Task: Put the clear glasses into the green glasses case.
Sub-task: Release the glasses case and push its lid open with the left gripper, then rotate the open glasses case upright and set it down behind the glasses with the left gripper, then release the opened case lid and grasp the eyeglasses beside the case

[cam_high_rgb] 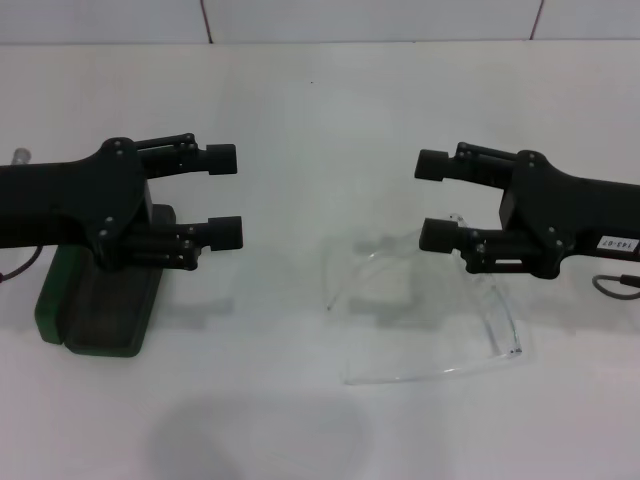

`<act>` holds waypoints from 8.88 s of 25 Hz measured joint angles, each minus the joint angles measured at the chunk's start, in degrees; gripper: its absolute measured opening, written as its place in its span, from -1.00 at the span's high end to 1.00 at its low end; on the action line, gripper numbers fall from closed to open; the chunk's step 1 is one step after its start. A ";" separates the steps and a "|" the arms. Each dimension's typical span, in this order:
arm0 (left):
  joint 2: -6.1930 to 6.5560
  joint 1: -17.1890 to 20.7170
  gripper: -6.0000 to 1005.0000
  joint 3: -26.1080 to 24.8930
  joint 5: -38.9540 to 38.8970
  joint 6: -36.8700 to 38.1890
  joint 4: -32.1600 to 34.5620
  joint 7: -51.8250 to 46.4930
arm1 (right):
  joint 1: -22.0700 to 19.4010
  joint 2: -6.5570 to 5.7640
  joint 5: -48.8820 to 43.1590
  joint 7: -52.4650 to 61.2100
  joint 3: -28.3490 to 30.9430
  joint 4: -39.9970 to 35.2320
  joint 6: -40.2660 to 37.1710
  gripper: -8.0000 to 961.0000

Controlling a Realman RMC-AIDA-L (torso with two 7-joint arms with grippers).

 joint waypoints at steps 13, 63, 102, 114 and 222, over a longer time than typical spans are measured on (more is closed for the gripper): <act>-0.51 0.10 -0.71 -0.03 0.05 -0.28 0.00 0.01 | -0.51 0.13 0.12 -0.15 0.96 0.08 0.05 -0.69; -7.28 -4.03 -0.56 20.69 65.56 -15.13 45.37 -83.07 | -10.55 -2.56 -0.23 -16.78 21.82 0.85 5.71 -0.67; -7.93 0.68 0.58 26.88 64.19 -16.04 56.93 -71.99 | -13.58 -0.12 0.20 -17.21 26.98 1.41 2.81 -0.67; -8.04 -0.95 0.58 35.53 62.30 -20.31 57.97 -64.14 | -15.25 0.36 0.45 -16.87 27.56 1.53 -0.36 -0.67; -8.50 -5.49 0.13 66.05 56.14 -41.43 48.09 -50.65 | -26.07 0.45 0.19 -16.02 36.37 5.23 -10.11 -0.66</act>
